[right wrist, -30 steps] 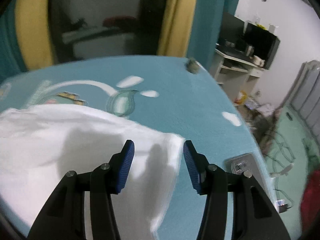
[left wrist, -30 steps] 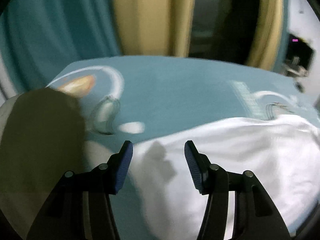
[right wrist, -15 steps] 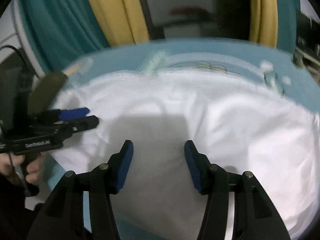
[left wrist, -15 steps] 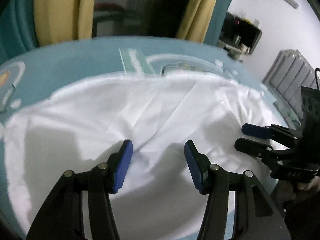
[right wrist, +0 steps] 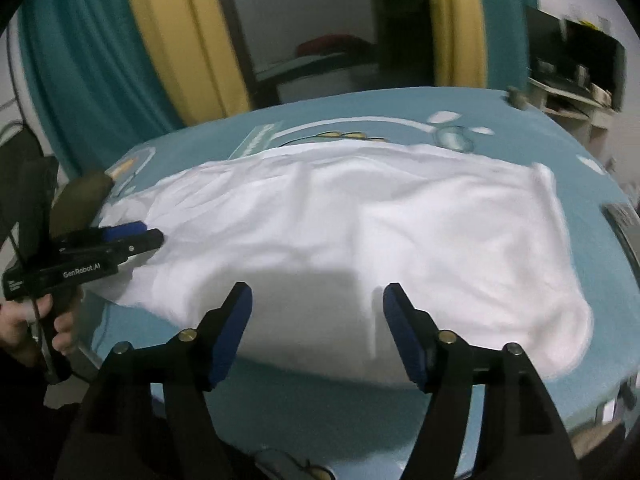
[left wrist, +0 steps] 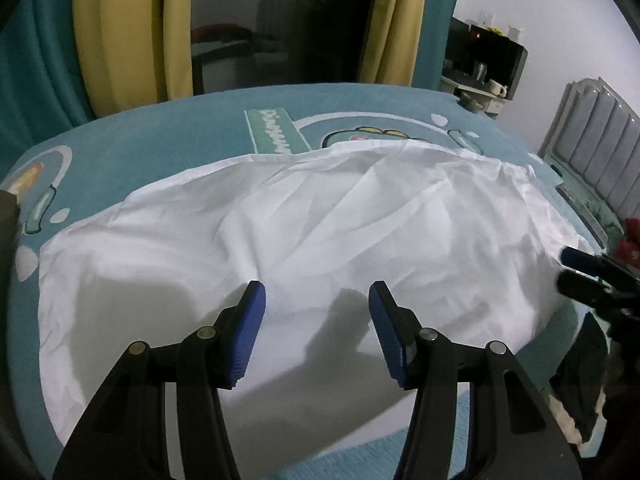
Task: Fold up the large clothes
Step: 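Move both open grippers over the folded shirt and smooth it, then grasp the folded shirt's end with the right gripper and lift it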
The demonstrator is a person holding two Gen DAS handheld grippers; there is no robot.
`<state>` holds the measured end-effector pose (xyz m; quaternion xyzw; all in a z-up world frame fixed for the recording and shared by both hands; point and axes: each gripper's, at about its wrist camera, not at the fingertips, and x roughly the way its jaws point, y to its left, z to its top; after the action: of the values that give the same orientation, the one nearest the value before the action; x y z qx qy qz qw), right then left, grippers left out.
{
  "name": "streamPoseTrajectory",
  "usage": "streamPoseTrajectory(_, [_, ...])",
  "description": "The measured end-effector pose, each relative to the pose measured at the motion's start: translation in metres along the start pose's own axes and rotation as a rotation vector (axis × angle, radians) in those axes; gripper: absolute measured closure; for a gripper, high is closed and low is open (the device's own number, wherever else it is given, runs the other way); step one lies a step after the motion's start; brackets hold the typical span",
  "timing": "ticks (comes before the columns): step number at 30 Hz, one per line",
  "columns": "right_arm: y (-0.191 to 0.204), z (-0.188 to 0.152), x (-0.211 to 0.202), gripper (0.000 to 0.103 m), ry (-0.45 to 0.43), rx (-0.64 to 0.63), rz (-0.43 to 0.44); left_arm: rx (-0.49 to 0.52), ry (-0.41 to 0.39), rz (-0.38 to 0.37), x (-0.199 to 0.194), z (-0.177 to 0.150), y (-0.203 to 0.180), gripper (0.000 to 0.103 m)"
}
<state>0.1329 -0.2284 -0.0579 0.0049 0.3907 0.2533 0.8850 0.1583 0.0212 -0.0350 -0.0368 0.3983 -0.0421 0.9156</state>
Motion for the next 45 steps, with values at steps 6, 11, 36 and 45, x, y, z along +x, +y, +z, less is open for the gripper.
streamPoseTrajectory(6, [-0.077,-0.016,-0.046,0.023,-0.083,0.211,-0.123,0.026,-0.062,0.030,-0.014,0.004,-0.013,0.046])
streamPoseTrajectory(11, [-0.109,-0.027,-0.051,0.019,-0.073,0.316,-0.193,0.036,-0.120,0.018,-0.022,0.013,-0.026,0.046])
streamPoseTrajectory(36, [-0.061,0.009,0.033,0.005,-0.105,0.360,0.178,0.062,0.014,-0.016,0.041,0.016,-0.042,0.046])
streamPoseTrajectory(45, [-0.036,0.027,0.054,0.079,-0.074,0.295,0.213,0.053,0.008,-0.013,0.043,0.015,-0.042,0.047])
